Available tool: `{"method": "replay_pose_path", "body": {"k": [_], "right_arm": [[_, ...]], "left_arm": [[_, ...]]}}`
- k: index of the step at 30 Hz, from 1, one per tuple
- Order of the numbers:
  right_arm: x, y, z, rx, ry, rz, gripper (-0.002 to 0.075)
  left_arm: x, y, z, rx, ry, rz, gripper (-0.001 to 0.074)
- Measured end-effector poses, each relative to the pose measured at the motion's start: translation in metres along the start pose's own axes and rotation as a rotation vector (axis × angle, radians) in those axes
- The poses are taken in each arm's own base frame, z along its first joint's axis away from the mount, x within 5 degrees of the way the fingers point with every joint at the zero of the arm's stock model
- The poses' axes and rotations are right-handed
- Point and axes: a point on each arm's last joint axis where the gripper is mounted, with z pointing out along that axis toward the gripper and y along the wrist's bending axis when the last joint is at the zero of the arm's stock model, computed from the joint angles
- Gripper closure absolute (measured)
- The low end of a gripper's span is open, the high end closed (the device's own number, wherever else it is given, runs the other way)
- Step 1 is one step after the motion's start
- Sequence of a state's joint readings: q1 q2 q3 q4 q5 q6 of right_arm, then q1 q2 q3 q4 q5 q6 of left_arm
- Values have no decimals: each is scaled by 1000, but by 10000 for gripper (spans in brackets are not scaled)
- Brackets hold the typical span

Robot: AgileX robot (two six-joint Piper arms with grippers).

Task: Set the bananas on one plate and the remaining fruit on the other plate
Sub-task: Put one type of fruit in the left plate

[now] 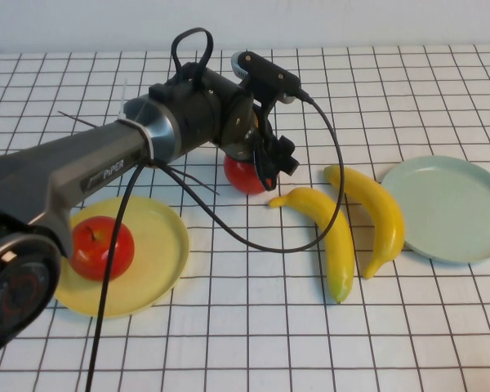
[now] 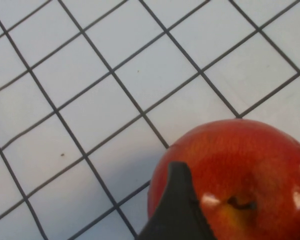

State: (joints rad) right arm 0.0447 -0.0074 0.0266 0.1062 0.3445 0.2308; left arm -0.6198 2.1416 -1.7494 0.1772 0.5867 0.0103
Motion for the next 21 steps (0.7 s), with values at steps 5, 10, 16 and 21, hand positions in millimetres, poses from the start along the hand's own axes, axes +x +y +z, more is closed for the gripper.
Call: {"method": "replay_pose_path", "body": {"k": [5, 10, 16, 21], "right_arm": [[0, 0, 0, 0, 0, 0, 742], [0, 0, 0, 0, 0, 0, 742], [0, 0, 0, 0, 0, 0, 742], [0, 0, 0, 0, 0, 0, 742]], "left_arm": [[-1, 0, 0, 0, -2, 0, 253], [-1, 1, -6, -2, 11, -2, 260], [-15, 9, -44, -20, 80, -15, 296], [-20, 23, -98, -91, 167, -3, 333]]}}
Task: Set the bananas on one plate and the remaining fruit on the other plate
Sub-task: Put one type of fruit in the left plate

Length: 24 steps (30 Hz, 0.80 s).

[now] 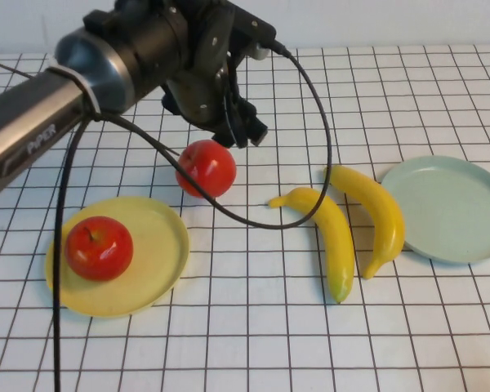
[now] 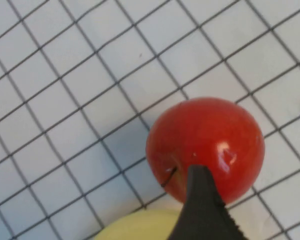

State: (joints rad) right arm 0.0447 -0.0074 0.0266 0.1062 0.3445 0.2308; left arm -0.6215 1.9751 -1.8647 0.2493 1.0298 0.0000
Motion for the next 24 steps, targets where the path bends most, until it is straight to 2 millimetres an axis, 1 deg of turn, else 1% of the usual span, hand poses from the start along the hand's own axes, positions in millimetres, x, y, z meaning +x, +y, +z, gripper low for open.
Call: {"method": "replay_pose_path", "body": {"k": [2, 5, 10, 14, 16, 18, 19, 21, 22, 24], "right_arm": [[0, 0, 0, 0, 0, 0, 742], [0, 0, 0, 0, 0, 0, 742], [0, 0, 0, 0, 0, 0, 742], [0, 0, 0, 0, 0, 0, 742], [0, 0, 0, 0, 0, 0, 742], [0, 0, 0, 0, 0, 0, 742], [0, 0, 0, 0, 0, 0, 742], [0, 0, 0, 0, 0, 0, 742], [0, 0, 0, 0, 0, 0, 742], [0, 0, 0, 0, 0, 0, 742]], "left_arm": [[5, 5, -11, -27, 52, 7, 339], [14, 10, -17, -44, 123, 4, 342], [24, 18, -8, -26, 153, -29, 343], [24, 18, -1, 12, 114, -58, 342], [23, 18, 0, 31, 96, -74, 330], [22, 18, 0, 39, 80, -82, 286], [21, 19, 0, 40, 73, -75, 245], [21, 23, 0, 39, 60, -78, 139], [21, 25, 1, 39, 53, -81, 105], [20, 30, 1, 44, 29, -84, 71]]}}
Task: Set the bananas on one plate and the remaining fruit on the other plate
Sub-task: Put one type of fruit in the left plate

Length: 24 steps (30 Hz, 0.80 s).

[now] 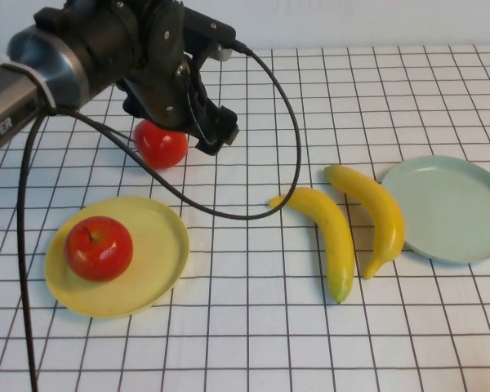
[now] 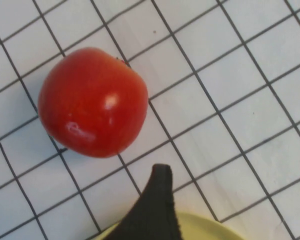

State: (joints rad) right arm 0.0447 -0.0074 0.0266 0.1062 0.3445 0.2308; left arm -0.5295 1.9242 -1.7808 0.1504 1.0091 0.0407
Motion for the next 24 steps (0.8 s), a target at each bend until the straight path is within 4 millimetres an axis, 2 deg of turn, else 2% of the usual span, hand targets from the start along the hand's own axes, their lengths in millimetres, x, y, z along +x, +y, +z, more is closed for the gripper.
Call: {"method": "replay_pose_path", "body": {"k": [11, 17, 21, 24], "right_arm": [[0, 0, 0, 0, 0, 0, 742], [0, 0, 0, 0, 0, 0, 742], [0, 0, 0, 0, 0, 0, 742], [0, 0, 0, 0, 0, 0, 742]], "left_arm": [[-5, 50, 8, -64, -140, -76, 66], [-2, 68, 46, -71, -139, -92, 66], [5, 72, 80, -19, -117, -77, 66], [7, 74, 97, 14, -133, -79, 66]]}}
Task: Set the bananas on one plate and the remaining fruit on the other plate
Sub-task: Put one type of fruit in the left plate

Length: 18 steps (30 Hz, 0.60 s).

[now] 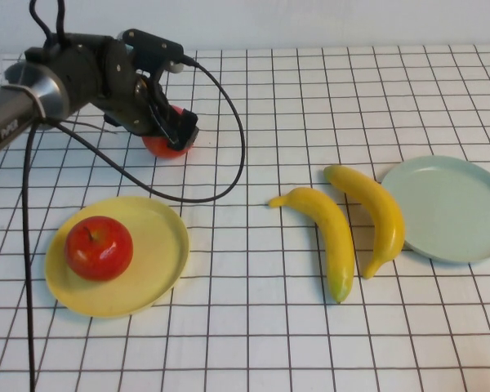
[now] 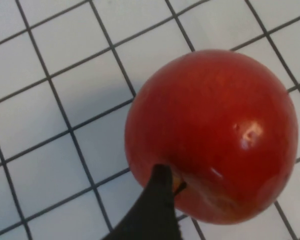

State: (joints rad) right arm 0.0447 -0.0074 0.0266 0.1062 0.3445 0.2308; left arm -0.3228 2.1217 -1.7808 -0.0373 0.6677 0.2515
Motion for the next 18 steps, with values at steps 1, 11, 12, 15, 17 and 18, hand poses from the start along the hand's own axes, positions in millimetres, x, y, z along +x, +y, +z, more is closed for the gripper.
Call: {"method": "replay_pose_path", "body": {"k": [1, 11, 12, 15, 17, 18], "right_arm": [[0, 0, 0, 0, 0, 0, 742], [0, 0, 0, 0, 0, 0, 742], [0, 0, 0, 0, 0, 0, 742], [0, 0, 0, 0, 0, 0, 742], [0, 0, 0, 0, 0, 0, 742], [0, 0, 0, 0, 0, 0, 742]], "left_arm": [[0, 0, 4, 5, -11, 0, 66], [1, 1, 25, -1, -78, -2, 66], [2, 0, 27, 0, -74, -2, 66], [3, 0, 30, 1, -69, -2, 66], [3, 0, 31, 2, -67, -3, 67], [4, 0, 31, 3, -66, -4, 71]]}}
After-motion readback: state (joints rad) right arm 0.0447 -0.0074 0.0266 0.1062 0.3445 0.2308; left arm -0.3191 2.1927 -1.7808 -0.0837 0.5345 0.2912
